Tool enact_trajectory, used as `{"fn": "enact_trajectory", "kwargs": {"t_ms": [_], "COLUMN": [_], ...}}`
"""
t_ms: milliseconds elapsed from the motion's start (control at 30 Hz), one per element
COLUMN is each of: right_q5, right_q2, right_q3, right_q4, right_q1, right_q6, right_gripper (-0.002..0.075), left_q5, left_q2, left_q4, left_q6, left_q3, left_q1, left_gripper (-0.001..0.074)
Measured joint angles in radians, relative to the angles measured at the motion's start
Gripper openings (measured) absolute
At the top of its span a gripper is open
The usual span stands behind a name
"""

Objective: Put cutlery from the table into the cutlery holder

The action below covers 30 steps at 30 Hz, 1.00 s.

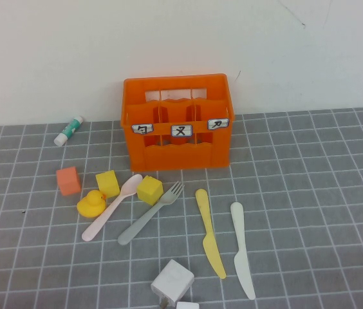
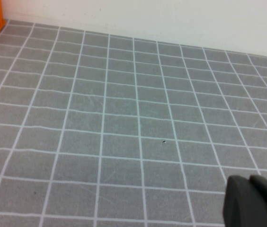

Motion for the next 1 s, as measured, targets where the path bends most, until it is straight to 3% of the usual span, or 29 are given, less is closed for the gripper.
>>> {"fn": "enact_trajectory", "kwargs": {"t_ms": [233,400,500,800,900,1000], "right_q5": [0.0,0.0,0.0,0.0,0.0,0.0], "right_q2": [0.0,0.0,0.0,0.0,0.0,0.0], "right_q3": [0.0,0.0,0.0,0.0,0.0,0.0], "right_q4": [0.0,0.0,0.0,0.0,0.0,0.0], "right_q1": [0.0,0.0,0.0,0.0,0.0,0.0], "right_q6": [0.0,0.0,0.0,0.0,0.0,0.0], "right_gripper": [-0.0003,-0.0003,-0.0003,-0.0003,-0.0003,-0.0003], "left_q5": [-0.036,-0.157,-0.185,-0.222,-0.157,0.002], "left_q2": [0.0,0.0,0.0,0.0,0.0,0.002], "left_q4": [-0.07,-0.552,-0.692,-0.873,-0.877,-0.865], "left_q6": [-0.043,-0.263,-0.289,-0.22,-0.082,0.167], "left_q3": [0.002,0.006,0.006,0.006,0.003,-0.079], "left_q1": [0.0,0.0,0.0,0.0,0.0,0.0], "left_gripper": [-0.0001,-0.0001,-0.0001,-0.0001,-0.0001,-0.0001]}}
